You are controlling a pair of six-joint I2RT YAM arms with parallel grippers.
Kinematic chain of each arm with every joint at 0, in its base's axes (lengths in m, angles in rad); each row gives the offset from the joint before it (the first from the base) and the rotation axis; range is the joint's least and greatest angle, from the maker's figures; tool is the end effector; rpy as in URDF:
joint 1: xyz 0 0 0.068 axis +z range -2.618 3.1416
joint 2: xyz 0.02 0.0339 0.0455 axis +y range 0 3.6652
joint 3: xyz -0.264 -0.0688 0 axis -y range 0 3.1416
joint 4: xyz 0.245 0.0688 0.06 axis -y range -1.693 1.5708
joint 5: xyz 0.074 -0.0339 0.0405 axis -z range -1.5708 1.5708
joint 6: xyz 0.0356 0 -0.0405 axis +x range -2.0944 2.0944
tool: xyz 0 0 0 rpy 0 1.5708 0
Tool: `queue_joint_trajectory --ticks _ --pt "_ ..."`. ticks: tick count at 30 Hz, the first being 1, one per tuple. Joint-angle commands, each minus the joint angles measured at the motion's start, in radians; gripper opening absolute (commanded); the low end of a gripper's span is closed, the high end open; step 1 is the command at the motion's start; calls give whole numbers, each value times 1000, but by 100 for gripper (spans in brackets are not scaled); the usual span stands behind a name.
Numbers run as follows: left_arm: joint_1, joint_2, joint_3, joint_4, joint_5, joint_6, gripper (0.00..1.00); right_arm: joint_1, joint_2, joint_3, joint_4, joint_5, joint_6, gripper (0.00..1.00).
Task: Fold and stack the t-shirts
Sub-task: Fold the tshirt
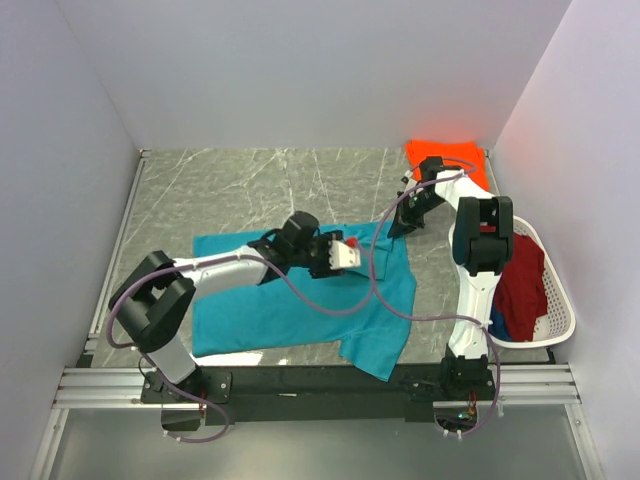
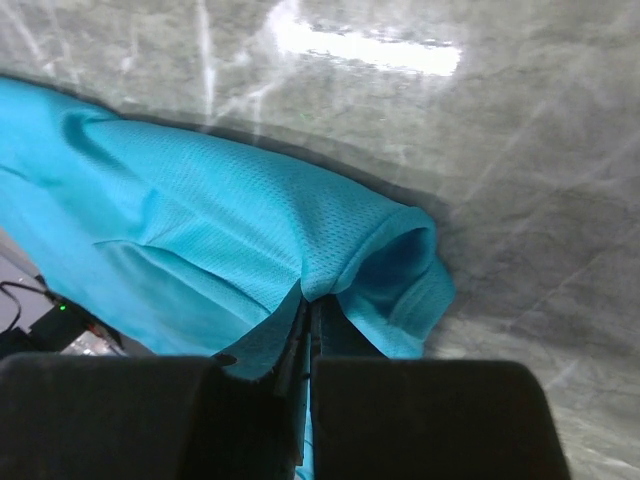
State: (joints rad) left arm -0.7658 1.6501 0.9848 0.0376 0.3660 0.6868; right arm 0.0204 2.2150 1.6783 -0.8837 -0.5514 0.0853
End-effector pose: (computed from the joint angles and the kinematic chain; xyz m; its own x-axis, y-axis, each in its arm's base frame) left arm 0.2489 -0.2570 0.2097 0.2154 0.6142 -0.7591 0.9303 0.1071 0.3507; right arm 0.4349 0.0275 0.1477 -0.9931 0.0523 -0.1052 -0.0113 0.8486 0.5288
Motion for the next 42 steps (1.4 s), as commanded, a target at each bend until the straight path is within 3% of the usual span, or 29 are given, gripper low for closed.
queue_joint_trajectory --ticks 1,15,25,31,36,42 --pt "-85 16 -20 186 -73 131 59 -7 -9 15 0 -42 2 0" --pt "-176 212 -12 314 -174 240 53 -5 -9 31 -26 -64 -10 0" --pt "-179 303 15 413 -277 283 49 -5 -5 31 -32 -64 -19 0" --pt "-173 263 47 375 -266 244 36 -7 -5 31 -32 -61 -22 0" --pt "-164 211 55 292 -197 232 33 -5 -11 28 -34 -58 -28 0" --pt "-155 220 83 251 -205 226 15 -7 -15 24 -37 -64 -32 0"
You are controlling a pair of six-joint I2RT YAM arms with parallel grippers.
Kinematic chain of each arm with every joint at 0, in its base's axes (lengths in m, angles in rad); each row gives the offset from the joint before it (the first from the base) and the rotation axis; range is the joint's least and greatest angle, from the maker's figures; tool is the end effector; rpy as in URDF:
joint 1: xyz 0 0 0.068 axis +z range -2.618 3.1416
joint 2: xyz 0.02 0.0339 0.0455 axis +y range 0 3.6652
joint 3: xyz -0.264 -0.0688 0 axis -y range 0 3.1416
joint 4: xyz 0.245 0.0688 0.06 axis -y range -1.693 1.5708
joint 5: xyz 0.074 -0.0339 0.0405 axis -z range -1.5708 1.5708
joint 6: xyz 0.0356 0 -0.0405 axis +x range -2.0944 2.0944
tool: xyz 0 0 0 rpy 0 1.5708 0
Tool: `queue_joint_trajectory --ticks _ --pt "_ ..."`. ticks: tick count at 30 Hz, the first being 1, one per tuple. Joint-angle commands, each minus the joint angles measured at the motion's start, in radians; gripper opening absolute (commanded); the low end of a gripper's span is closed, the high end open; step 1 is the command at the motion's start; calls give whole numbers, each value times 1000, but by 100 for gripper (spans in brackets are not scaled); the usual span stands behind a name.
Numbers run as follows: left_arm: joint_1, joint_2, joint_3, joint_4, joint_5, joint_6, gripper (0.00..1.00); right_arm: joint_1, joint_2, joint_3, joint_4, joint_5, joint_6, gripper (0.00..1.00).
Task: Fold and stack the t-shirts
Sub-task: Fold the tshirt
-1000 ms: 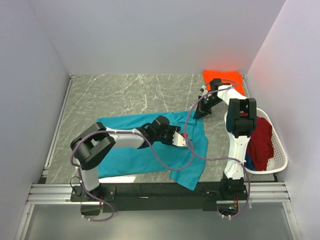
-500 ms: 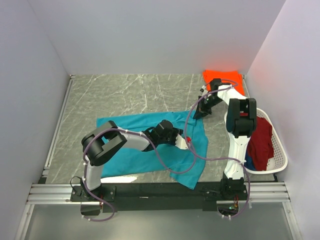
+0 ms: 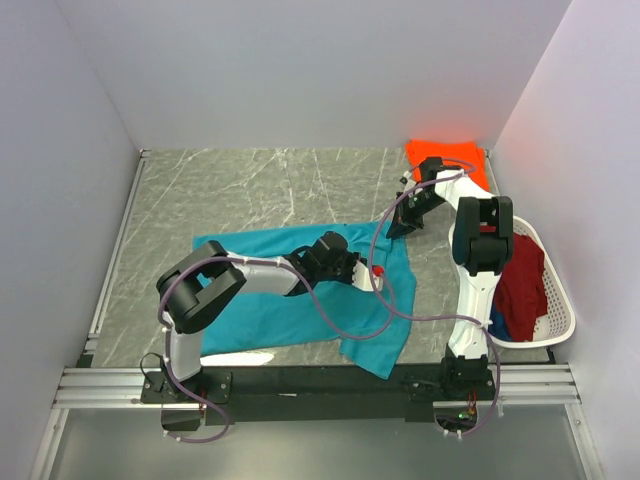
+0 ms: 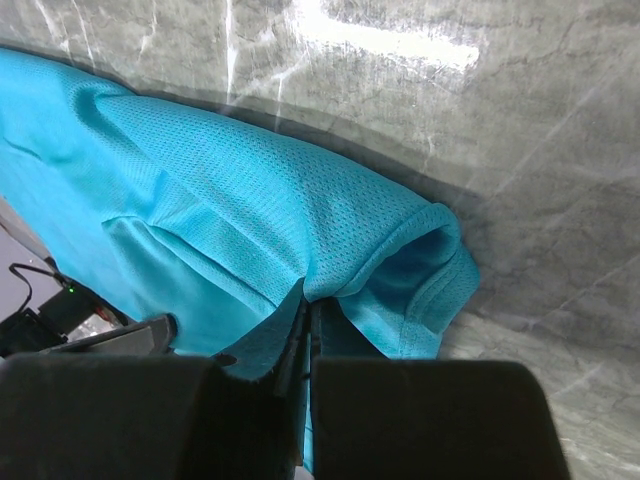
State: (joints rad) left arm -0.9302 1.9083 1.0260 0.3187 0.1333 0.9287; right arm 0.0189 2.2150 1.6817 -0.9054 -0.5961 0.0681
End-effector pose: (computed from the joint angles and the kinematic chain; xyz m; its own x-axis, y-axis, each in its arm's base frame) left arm 0.2364 -0.3250 0.1532 0.4989 0.6588 -0.5631 0.7718 -0.0422 0.6345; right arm 0.4332 0.0282 0.1491 -0.9949 0.0375 -0.0935 -0.0219 0.8253 0.5642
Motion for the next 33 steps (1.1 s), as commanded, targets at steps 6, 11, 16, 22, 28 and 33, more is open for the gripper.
queue_joint_trajectory --ticks 6,11,16,22,28,33 --pt "28 -107 62 -128 90 -47 6 -5 -41 12 -23 -22 -17 0" --pt "56 -163 92 -227 199 -114 5 -10 -71 -2 -20 1 -27 0" --pt "74 -154 141 -316 264 -175 6 -14 -67 -7 -23 12 -30 0" --pt "108 -98 238 -484 367 -189 9 -14 -67 -20 -18 18 -34 0" --pt "106 -55 269 -553 410 -168 20 -14 -63 -28 -24 19 -42 0" --pt "106 -52 272 -633 431 -146 36 -14 -66 -23 -38 22 -50 22"
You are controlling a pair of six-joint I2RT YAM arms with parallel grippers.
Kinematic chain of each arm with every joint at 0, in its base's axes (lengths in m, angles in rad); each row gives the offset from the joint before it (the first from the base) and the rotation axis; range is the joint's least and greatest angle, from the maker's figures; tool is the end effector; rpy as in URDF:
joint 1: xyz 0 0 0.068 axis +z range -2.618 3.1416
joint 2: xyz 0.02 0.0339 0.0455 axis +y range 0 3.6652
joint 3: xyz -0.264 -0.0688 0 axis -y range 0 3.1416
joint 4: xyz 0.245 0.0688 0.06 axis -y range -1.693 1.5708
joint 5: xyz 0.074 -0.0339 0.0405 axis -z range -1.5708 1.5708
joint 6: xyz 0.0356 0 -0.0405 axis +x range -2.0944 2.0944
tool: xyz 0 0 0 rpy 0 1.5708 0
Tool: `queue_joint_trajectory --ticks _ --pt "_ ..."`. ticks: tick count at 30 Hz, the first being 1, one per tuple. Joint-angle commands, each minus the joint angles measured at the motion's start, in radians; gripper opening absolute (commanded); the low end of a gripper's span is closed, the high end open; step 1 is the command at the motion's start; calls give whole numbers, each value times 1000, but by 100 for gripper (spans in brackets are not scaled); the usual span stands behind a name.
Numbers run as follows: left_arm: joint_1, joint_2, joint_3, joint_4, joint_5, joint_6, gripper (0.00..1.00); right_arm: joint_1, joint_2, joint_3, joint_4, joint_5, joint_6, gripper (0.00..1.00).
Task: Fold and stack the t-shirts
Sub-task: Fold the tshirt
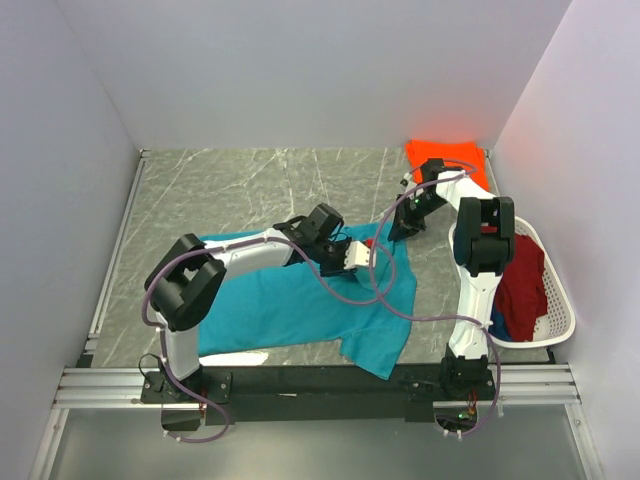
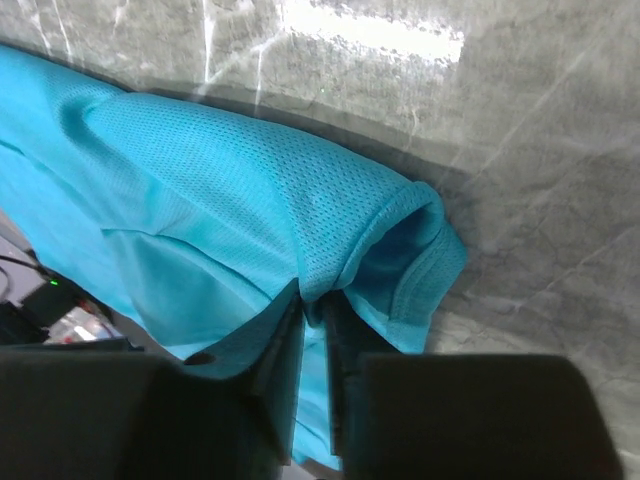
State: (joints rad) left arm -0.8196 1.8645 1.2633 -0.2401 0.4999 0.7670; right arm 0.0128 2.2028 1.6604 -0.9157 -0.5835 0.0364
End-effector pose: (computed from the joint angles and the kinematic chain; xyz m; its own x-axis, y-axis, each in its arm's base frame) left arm 0.2623 -0.3059 0.1986 0.2301 0.6460 -0.7279 0.9719 -0.1150 0.2052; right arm 0.4281 0.0251 0.1484 -0.9956 0.0176 -0.0925 -0.0364 0.8336 0.5512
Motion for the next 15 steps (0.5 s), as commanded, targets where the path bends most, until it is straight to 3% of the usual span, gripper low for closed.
queue_joint_trajectory --ticks 1,5,10,15 --pt "-4 -17 34 -85 74 11 37 -8 -55 1 -31 11 -18 27" --pt "43 -111 10 -120 103 -60 38 -8 -77 16 -70 36 -27 33" --pt "187 -192 10 -208 117 -241 38 -8 -158 22 -66 96 -78 32" --pt "309 -249 -39 -240 35 -414 40 12 -170 25 -69 44 -73 29"
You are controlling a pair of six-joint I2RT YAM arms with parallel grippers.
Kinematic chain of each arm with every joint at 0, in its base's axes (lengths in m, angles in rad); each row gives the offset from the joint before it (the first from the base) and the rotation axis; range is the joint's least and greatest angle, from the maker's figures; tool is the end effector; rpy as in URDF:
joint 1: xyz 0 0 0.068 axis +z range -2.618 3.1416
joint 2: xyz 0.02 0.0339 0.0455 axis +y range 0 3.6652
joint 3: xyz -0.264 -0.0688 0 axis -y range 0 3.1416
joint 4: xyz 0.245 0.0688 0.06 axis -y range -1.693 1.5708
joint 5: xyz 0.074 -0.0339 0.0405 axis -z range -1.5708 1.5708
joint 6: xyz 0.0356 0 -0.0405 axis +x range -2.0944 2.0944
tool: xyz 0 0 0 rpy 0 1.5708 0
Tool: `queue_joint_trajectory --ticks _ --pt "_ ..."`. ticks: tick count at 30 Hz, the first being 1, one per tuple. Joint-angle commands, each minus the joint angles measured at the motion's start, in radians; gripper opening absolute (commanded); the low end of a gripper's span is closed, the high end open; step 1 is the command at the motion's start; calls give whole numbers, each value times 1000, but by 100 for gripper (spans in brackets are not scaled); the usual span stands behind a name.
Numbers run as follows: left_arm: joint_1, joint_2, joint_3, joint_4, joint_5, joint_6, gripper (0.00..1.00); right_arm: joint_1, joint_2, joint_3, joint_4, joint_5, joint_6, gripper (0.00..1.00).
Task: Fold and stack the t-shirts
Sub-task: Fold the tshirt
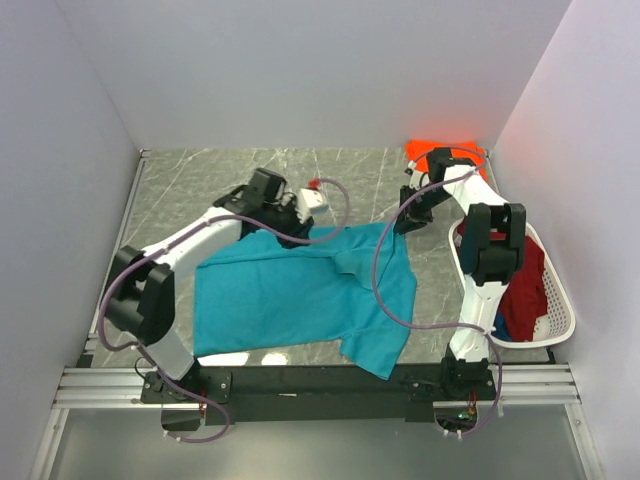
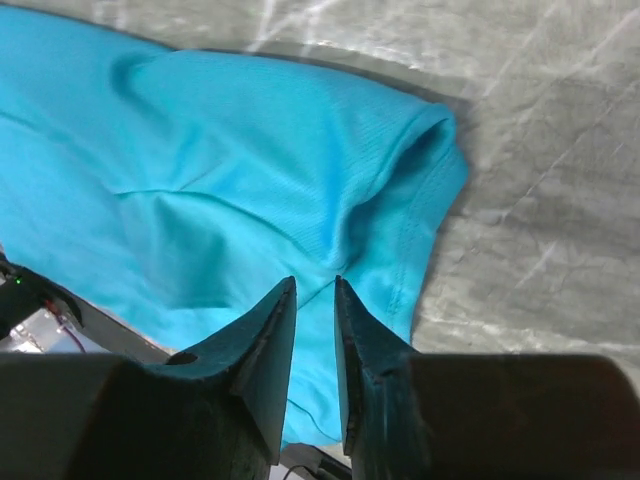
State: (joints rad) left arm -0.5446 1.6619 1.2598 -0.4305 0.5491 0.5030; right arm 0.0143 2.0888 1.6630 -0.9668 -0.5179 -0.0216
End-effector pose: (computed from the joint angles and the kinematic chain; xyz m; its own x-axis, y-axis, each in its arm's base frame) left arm 0.3010 -0.2041 0.2585 -0.1965 0.5997 -0.7757 0.9554 0.2951 -0.0138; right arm 0.4169 0.0236 0.1930 -0.9817 -0.0328 -0.1877 -0.1214 0.8670 0.4833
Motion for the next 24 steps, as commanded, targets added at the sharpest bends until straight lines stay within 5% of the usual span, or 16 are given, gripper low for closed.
queue_joint_trajectory --ticks 1,5,14,18,24 --pt "47 -57 -55 -37 -15 -179 40 16 -55 12 -19 -40 -14 27" --pt "95 -120 -170 41 -25 -325 41 107 -99 -46 -9 -84 -44 25" --pt "357 -159 -211 12 124 -446 41 510 -334 -138 145 389 -256 41" --pt "469 -142 -177 -68 71 -411 41 628 -299 -138 148 502 -308 39" --pt "592 -82 -142 -154 0 -371 40 647 -167 -65 85 466 -281 38"
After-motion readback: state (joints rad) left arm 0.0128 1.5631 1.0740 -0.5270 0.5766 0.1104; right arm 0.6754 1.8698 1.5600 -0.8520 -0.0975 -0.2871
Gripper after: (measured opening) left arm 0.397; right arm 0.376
